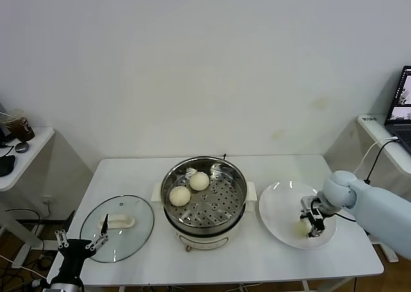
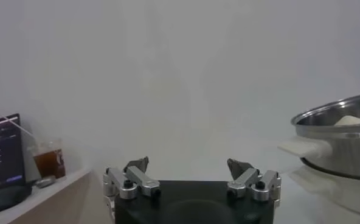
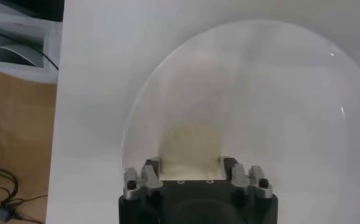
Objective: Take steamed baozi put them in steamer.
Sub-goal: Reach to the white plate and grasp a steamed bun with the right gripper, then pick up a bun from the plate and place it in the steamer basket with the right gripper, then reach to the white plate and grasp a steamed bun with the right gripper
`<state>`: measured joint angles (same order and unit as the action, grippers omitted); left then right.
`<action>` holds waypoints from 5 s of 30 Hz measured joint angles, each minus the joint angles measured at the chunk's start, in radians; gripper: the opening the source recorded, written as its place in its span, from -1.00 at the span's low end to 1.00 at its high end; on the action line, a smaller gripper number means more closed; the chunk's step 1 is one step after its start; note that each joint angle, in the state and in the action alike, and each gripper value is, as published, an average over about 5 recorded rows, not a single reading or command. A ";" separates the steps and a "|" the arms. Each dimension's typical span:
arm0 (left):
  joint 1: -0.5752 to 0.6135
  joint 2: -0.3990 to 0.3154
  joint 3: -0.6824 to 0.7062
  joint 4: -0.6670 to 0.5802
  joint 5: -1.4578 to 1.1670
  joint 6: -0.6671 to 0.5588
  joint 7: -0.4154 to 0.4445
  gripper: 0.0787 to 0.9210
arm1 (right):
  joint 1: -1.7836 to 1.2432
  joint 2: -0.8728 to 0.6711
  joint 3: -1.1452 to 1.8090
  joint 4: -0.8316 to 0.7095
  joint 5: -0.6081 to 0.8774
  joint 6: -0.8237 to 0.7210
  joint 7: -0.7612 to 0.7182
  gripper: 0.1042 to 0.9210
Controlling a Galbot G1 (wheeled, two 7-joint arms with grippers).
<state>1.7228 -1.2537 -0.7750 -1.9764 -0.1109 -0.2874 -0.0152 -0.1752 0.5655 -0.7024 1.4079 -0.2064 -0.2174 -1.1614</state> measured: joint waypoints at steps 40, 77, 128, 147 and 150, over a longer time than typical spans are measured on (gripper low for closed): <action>-0.018 0.011 -0.010 -0.024 -0.037 0.000 0.000 0.77 | 0.776 0.486 -0.513 0.097 0.344 0.342 -0.008 0.05; -0.018 -0.009 -0.016 -0.003 -0.041 -0.009 -0.004 0.77 | 0.680 0.613 -0.593 0.038 0.134 0.697 0.053 0.74; -0.020 0.002 0.010 0.002 -0.022 -0.007 0.000 0.77 | 0.057 -0.001 0.080 -0.150 -0.103 0.202 -0.038 0.76; -0.011 -0.001 -0.004 0.005 -0.022 -0.009 -0.001 0.77 | -0.032 0.129 0.176 -0.293 -0.212 0.183 -0.015 0.45; -0.012 -0.001 -0.004 0.005 -0.022 -0.009 -0.001 0.77 | -0.034 0.133 0.181 -0.298 -0.220 0.177 -0.018 0.29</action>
<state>1.7110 -1.2546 -0.7790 -1.9710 -0.1329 -0.2964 -0.0165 -0.2094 0.6988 -0.5217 1.1103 -0.4262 -0.0405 -1.1789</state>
